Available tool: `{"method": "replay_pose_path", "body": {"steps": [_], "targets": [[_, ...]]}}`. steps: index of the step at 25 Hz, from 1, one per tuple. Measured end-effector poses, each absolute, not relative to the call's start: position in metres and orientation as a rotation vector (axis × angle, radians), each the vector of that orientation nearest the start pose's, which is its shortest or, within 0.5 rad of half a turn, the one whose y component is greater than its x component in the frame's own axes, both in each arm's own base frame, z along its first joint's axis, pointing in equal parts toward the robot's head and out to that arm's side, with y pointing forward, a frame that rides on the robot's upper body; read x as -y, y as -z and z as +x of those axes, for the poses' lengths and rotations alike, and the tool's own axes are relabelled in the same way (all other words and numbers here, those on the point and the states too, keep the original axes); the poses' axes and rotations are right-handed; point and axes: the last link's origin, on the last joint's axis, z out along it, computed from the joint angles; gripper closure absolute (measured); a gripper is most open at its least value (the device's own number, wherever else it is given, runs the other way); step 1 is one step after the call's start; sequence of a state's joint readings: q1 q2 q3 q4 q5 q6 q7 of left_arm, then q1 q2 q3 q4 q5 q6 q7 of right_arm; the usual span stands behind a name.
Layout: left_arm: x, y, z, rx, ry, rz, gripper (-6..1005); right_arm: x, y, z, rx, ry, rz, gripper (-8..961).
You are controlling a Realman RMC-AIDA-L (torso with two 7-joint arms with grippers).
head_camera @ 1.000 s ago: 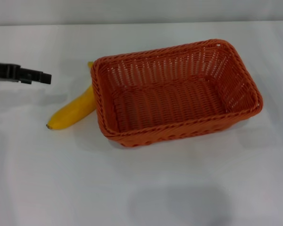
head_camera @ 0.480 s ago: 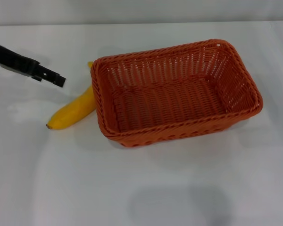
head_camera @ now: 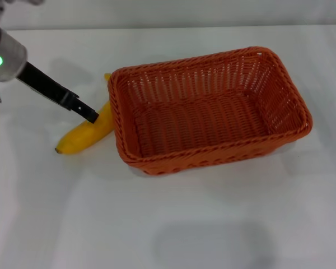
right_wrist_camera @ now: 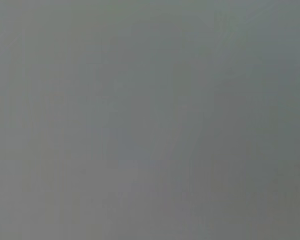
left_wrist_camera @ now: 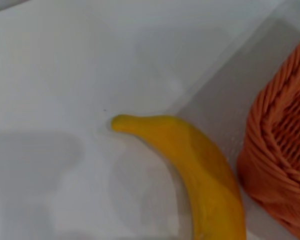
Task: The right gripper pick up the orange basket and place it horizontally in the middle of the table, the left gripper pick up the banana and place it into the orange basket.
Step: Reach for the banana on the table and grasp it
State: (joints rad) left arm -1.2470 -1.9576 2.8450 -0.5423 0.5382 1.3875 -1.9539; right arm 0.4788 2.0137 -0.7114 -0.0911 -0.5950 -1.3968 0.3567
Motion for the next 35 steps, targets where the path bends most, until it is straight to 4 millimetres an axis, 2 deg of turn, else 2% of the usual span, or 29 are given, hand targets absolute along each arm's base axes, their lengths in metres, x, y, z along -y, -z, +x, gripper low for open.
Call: {"method": "replay_pose_path", "body": {"steps": [12,31,35], "targets": [[-0.432,-0.010,-0.223,1.050,-0.486,-2.589,177,-0.345,-0.086,0.335,-0.361,-0.880,-1.365,232],[-0.429,0.015,-0.220,0.955,-0.572,-2.612,188,-0.344,-0.088,0.339,-0.377,-0.873,-1.340,232],[-0.429,0.014,-0.221,0.956,-0.571,-2.608,310,-0.344,-0.088,0.339,-0.378,-0.874,-1.340,233]]}}
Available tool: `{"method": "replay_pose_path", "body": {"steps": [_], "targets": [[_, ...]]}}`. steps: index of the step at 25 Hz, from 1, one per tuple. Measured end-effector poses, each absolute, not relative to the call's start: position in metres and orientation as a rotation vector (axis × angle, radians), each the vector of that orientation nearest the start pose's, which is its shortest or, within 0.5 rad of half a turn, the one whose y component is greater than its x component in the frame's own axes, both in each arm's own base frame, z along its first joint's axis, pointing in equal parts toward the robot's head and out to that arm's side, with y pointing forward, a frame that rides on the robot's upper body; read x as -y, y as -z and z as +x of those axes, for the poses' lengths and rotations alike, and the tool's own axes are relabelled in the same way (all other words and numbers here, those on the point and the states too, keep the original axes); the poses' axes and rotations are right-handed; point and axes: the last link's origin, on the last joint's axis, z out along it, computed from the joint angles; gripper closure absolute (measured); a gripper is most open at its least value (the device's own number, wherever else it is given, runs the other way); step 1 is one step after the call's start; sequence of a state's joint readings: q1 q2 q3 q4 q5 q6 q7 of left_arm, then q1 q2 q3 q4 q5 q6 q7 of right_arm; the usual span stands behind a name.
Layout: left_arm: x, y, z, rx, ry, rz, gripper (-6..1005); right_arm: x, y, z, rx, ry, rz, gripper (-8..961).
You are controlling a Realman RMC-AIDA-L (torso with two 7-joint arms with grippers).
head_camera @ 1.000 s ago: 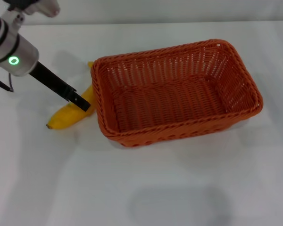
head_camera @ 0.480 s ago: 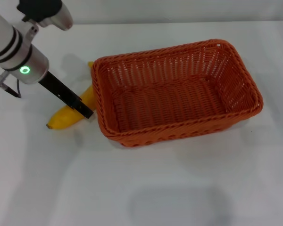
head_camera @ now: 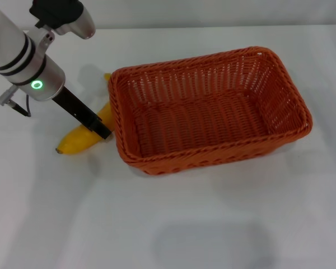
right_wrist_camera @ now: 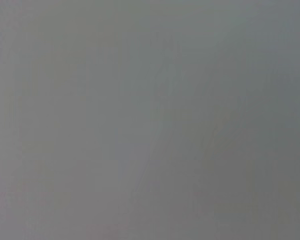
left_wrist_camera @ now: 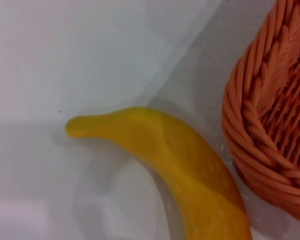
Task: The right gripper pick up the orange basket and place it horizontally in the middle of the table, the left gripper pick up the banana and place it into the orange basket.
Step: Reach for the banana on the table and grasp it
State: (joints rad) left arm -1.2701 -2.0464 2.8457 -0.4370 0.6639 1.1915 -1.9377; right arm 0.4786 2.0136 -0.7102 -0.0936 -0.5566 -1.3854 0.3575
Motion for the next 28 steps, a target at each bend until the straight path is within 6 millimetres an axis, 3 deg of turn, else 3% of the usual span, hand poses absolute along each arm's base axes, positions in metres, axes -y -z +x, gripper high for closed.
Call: {"method": "replay_pose_path", "body": {"steps": [7,13,22,28], "targets": [[-0.429,0.011,-0.224,0.987,-0.562,-2.591,509,-0.344,-0.088,0.339,-0.388,-0.885,-1.338,232],[-0.427,-0.001,-0.226,1.054,-0.561,-2.571,509,-0.343,-0.088,0.340,-0.390,-0.883,-1.337,232],[-0.426,-0.046,-0.233,1.145,-0.483,-2.460,510,-0.344,-0.090,0.340,-0.392,-0.884,-1.328,233],[-0.431,-0.092,-0.216,1.060,-0.322,-2.438,510,-0.343,-0.090,0.341,-0.392,-0.884,-1.328,233]]}}
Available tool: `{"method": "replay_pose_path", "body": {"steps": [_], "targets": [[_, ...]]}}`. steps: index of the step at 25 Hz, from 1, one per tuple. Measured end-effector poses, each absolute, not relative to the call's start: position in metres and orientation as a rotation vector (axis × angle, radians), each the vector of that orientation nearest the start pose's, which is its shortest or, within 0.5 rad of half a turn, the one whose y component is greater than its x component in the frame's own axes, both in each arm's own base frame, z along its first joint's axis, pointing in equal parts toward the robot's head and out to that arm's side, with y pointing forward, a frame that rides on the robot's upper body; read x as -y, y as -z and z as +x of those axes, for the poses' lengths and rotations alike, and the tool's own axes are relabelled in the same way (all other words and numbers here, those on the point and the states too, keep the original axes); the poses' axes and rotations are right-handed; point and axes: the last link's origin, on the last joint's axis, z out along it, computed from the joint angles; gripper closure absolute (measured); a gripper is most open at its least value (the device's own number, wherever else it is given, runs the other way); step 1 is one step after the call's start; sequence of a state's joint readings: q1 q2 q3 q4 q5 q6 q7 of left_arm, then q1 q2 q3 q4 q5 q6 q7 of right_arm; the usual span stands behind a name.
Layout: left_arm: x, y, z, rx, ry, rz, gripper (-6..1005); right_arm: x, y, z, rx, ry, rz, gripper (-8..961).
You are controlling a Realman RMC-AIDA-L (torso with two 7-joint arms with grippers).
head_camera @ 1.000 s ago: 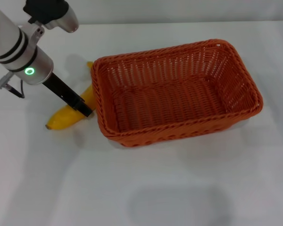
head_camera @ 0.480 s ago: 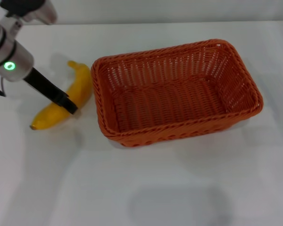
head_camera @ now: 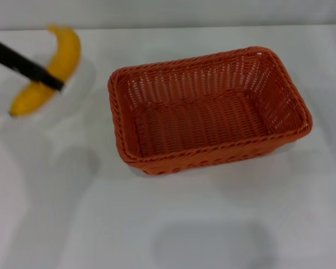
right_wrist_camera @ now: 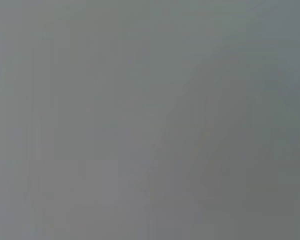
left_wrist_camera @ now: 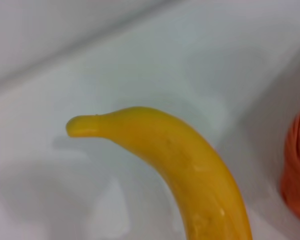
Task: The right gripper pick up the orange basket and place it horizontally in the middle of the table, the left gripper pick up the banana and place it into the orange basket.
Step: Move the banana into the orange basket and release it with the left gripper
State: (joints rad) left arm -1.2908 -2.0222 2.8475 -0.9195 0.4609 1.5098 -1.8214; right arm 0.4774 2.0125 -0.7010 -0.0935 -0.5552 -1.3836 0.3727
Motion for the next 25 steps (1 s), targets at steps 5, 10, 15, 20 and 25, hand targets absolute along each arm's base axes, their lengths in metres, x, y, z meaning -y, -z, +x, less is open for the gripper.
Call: {"method": "replay_pose_path", "body": {"steps": [5,10,15,20,25], "targets": [[-0.441,-0.137,-0.189,0.896,-0.077,-2.433,509,-0.342,-0.091,0.343,-0.400,-0.880,-1.314,232],[-0.451,-0.150,-0.148,0.617,0.155,-2.550,509,-0.340,-0.092,0.346,-0.406,-0.876,-1.302,233],[-0.454,-0.126,-0.106,0.320,0.168,-2.741,510,-0.339,-0.092,0.347,-0.409,-0.873,-1.299,233],[-0.450,-0.096,-0.077,0.050,0.091,-2.923,510,-0.338,-0.092,0.348,-0.410,-0.871,-1.298,232],[-0.441,-0.067,-0.066,-0.125,-0.045,-3.037,490,-0.337,-0.092,0.349,-0.412,-0.868,-1.297,232]]}}
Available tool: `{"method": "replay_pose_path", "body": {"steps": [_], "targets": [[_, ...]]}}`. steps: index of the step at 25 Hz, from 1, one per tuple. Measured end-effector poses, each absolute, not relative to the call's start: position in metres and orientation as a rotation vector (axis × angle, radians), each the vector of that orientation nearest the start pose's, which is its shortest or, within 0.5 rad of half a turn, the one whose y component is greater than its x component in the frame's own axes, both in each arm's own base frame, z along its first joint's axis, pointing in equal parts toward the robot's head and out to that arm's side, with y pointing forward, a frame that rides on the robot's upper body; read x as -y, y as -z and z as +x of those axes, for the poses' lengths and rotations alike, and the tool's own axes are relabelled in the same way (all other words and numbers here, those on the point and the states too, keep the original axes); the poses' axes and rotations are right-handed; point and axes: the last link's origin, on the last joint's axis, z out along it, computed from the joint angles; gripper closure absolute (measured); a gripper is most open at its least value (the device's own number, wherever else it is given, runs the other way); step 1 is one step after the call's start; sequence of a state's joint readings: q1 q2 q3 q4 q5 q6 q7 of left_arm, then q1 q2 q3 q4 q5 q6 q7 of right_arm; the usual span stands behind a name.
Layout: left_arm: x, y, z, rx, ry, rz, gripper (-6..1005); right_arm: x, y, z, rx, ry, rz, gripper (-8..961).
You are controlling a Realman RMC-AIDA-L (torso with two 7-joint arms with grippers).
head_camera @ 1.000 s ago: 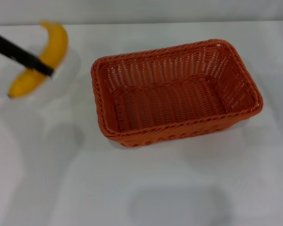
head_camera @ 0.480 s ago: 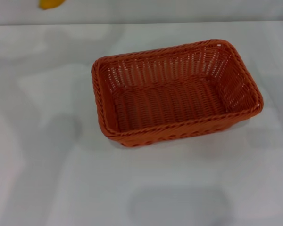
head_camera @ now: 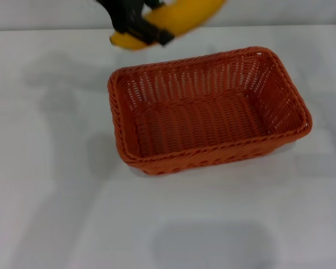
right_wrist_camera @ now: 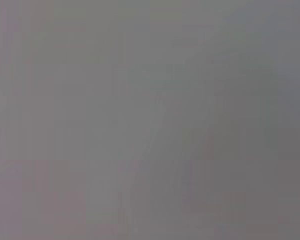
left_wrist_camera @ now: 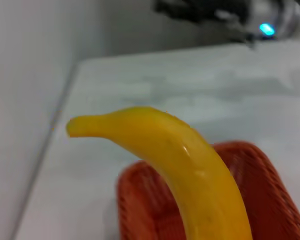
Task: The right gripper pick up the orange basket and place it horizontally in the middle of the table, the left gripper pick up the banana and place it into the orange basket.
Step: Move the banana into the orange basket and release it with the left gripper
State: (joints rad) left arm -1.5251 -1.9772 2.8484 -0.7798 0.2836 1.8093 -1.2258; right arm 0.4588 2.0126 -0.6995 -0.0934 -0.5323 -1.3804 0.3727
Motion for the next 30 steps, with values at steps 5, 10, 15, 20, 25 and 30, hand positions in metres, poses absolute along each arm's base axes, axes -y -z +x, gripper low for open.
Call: {"method": "replay_pose_path", "body": {"steps": [5,10,15,20,25,30], "targets": [[-0.436,-0.039,-0.068,-0.217,-0.205,-3.056,470,-0.334,-0.092,0.351,-0.429,-0.877,-1.293,233],[-0.440,-0.014,-0.072,-0.269,-0.292,-3.038,450,-0.330,-0.092,0.354,-0.436,-0.881,-1.288,232],[-0.445,0.008,-0.075,-0.298,-0.305,-3.024,429,-0.328,-0.092,0.356,-0.441,-0.877,-1.285,232],[-0.442,0.025,-0.078,-0.316,-0.336,-3.049,409,-0.325,-0.092,0.358,-0.452,-0.874,-1.273,233],[-0.441,0.028,-0.084,-0.308,-0.326,-3.053,389,-0.324,-0.092,0.360,-0.457,-0.872,-1.265,233],[-0.440,0.029,-0.087,-0.275,-0.292,-3.054,369,-0.324,-0.093,0.360,-0.458,-0.873,-1.262,232]]}}
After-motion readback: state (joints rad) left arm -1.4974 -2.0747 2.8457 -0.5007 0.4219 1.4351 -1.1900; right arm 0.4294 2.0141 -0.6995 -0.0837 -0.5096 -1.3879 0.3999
